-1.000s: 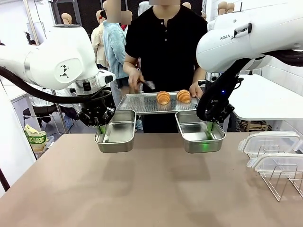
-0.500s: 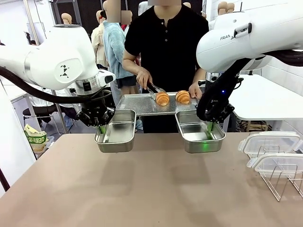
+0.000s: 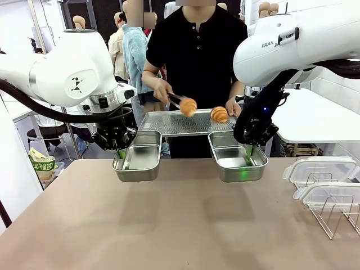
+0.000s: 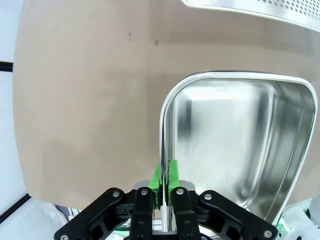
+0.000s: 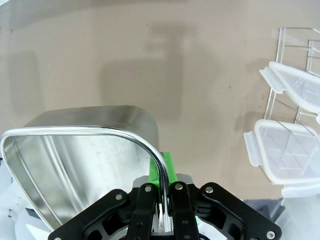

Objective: Place the bread in airtight containers.
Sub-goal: Once an object is inside an Airtight Container , place the container in the center of the table.

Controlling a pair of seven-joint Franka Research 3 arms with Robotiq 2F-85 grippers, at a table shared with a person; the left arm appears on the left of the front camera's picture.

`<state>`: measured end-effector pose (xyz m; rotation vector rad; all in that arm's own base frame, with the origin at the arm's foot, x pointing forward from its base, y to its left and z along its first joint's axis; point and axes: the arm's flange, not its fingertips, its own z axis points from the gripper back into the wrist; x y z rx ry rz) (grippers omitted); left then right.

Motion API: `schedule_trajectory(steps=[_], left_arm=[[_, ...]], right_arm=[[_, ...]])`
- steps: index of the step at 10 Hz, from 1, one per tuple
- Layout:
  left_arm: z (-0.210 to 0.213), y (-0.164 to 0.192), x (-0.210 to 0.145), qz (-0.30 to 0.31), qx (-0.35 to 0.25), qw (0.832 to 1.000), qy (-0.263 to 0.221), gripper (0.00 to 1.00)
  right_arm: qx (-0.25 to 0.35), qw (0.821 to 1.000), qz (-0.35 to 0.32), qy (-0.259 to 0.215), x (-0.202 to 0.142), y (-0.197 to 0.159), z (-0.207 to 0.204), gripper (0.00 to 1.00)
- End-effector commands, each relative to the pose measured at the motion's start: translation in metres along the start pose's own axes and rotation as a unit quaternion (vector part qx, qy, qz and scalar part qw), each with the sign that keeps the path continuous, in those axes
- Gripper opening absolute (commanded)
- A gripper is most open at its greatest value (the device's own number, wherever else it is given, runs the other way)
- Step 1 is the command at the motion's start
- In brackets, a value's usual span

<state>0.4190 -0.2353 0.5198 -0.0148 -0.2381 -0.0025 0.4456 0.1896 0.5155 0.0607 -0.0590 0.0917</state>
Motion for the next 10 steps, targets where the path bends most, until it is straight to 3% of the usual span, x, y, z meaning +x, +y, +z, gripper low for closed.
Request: schedule_trajectory(steps=[1,10], left_arm=[[0.0032,0.0014,0.0019,0.001,-0.001,1.0,-0.003,0.0],[0.0032,0.0014,0.0019,0.001,-0.001,1.0,-0.003,0.0]], right_arm=[[-0.005,1.0,-0.001,-0.002,0.0003,-0.0009,0.0011,0.0],[-0.005,1.0,-0.001,-0.002,0.0003,-0.0009,0.0011,0.0]])
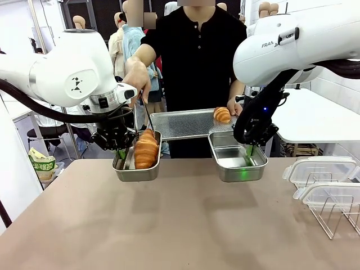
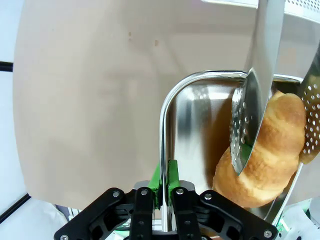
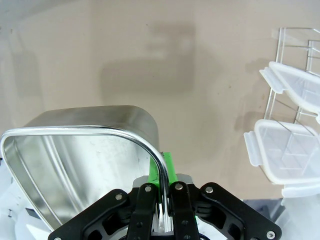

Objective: Place the bread in airtight containers.
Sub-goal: Once an object is inside an Airtight Container , place the container in the center of the table.

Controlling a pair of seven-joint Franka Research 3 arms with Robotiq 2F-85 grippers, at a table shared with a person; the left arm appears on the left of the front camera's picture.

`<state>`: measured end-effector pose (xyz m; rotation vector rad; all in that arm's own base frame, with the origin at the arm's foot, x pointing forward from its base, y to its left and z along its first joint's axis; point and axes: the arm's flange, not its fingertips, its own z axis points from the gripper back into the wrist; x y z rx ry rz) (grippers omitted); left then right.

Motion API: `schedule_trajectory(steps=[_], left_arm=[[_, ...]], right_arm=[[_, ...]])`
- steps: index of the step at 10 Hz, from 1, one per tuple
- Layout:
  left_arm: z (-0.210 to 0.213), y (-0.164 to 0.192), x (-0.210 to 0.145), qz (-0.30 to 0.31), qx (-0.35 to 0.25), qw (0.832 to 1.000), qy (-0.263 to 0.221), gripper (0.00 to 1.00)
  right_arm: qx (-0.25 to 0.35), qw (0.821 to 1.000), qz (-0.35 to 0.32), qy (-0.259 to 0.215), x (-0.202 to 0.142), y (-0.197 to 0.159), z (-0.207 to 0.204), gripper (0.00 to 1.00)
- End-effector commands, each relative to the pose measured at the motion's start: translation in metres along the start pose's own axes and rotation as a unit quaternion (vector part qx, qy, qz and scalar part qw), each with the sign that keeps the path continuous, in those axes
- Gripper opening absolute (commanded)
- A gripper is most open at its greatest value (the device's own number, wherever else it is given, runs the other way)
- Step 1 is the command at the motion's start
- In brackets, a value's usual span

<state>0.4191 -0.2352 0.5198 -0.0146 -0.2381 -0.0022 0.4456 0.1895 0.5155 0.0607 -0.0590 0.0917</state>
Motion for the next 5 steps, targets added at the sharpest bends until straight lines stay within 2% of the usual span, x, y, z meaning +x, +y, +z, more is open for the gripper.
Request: schedule_trajectory(steps=[1,5], left_arm=[[0.0033,0.0013,0.0018,0.0,-0.001,1.0,-0.003,0.0],[0.0033,0.0013,0.0018,0.0,-0.001,1.0,-0.003,0.0]], right_arm=[[-0.005,1.0,-0.001,-0.002,0.0003,-0.0009,0.0011,0.0],[-0.005,1.0,-0.001,-0.002,0.0003,-0.0009,0.0011,0.0]])
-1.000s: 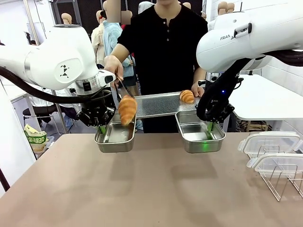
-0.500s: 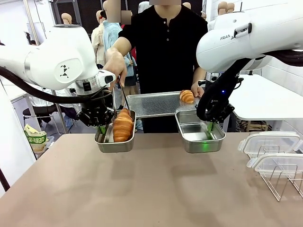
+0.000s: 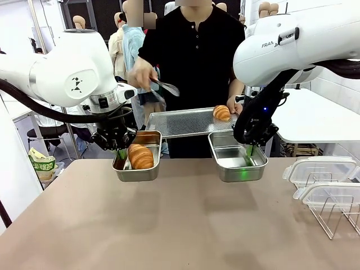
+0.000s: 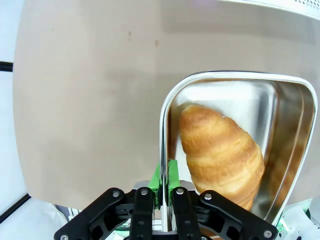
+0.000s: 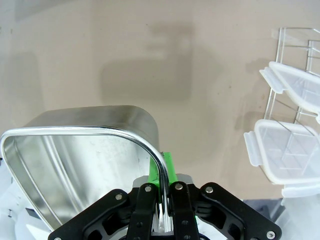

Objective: Place the bread in airtight containers.
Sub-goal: Once an object is inside an Airtight Container , place the container in the center of the table.

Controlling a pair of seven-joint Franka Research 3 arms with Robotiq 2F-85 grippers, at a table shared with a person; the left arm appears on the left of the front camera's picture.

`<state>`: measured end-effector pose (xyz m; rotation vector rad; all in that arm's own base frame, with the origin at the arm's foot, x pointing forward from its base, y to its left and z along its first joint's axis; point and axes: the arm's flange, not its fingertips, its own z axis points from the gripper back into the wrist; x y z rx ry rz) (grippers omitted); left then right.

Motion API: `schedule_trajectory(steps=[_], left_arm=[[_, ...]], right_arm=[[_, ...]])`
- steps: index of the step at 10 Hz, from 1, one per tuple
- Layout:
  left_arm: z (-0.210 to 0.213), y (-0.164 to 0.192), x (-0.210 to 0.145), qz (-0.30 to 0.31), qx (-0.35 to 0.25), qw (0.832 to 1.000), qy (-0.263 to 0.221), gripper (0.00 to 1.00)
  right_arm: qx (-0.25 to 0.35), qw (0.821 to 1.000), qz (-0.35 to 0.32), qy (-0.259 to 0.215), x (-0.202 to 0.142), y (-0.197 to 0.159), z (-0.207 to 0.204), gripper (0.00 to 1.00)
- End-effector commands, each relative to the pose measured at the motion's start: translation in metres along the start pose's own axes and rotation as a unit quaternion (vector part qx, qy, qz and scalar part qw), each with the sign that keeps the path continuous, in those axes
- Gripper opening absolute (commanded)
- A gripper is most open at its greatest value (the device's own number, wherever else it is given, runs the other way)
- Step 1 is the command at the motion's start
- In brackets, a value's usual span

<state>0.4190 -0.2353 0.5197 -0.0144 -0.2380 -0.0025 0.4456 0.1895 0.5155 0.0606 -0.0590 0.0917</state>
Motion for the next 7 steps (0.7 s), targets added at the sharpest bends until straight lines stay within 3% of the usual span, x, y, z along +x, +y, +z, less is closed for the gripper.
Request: schedule_trajectory(steps=[1,7], left_arm=[[0.0033,0.0014,0.0019,0.001,-0.001,1.0,-0.003,0.0],[0.0033,0.0014,0.0019,0.001,-0.001,1.0,-0.003,0.0]], right_arm=[[-0.005,1.0,-0.001,-0.002,0.0003,-0.0008,0.0011,0.0],[-0.005,1.0,-0.001,-0.002,0.0003,-0.0008,0.0011,0.0]])
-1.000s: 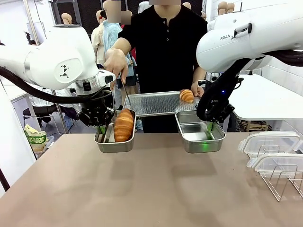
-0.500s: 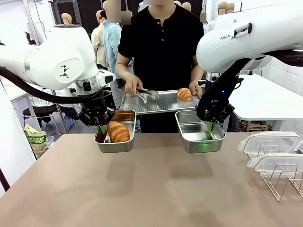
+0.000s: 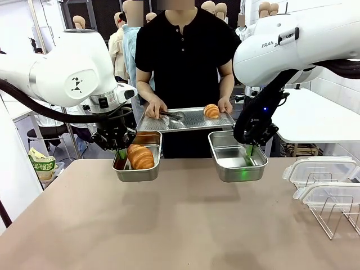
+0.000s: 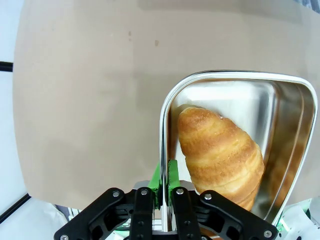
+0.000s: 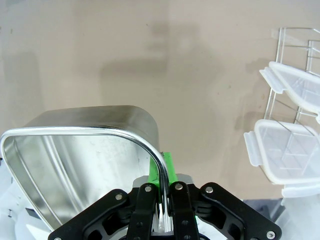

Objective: Place the bread in airtight containers.
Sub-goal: Once an object is inside an Airtight Container , place the container in the center of the table.

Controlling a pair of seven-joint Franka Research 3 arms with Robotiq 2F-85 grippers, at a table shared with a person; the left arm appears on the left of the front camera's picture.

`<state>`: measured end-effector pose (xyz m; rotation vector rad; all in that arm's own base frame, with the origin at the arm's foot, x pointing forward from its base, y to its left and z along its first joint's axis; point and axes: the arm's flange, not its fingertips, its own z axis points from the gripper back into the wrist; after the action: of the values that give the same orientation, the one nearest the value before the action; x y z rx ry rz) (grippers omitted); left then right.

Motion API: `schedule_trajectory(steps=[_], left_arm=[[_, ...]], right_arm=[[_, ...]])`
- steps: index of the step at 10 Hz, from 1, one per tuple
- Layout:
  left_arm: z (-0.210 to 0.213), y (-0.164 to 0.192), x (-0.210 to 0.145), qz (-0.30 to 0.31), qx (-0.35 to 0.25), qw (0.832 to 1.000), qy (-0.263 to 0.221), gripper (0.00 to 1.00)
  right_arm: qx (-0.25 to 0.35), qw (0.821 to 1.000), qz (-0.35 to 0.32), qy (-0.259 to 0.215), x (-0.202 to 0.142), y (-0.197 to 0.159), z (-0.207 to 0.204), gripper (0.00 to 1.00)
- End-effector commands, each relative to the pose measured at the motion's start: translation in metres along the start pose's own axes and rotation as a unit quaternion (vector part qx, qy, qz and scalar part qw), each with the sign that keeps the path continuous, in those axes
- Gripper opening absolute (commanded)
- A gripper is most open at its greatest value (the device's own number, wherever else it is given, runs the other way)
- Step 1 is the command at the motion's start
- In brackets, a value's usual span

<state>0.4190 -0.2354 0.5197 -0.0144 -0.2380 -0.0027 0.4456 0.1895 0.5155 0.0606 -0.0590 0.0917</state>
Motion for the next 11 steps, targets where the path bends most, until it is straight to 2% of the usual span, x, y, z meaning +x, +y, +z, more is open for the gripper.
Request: schedule_trajectory(steps=[1,11], left_arm=[[0.0033,0.0015,0.0019,0.001,-0.001,1.0,-0.003,0.0],[0.0033,0.0015,0.0019,0.001,-0.001,1.0,-0.003,0.0]], right_arm=[[-0.005,1.0,-0.001,-0.002,0.0003,-0.0009,0.0011,0.0],[-0.005,1.0,-0.001,-0.002,0.0003,-0.0009,0.0011,0.0]])
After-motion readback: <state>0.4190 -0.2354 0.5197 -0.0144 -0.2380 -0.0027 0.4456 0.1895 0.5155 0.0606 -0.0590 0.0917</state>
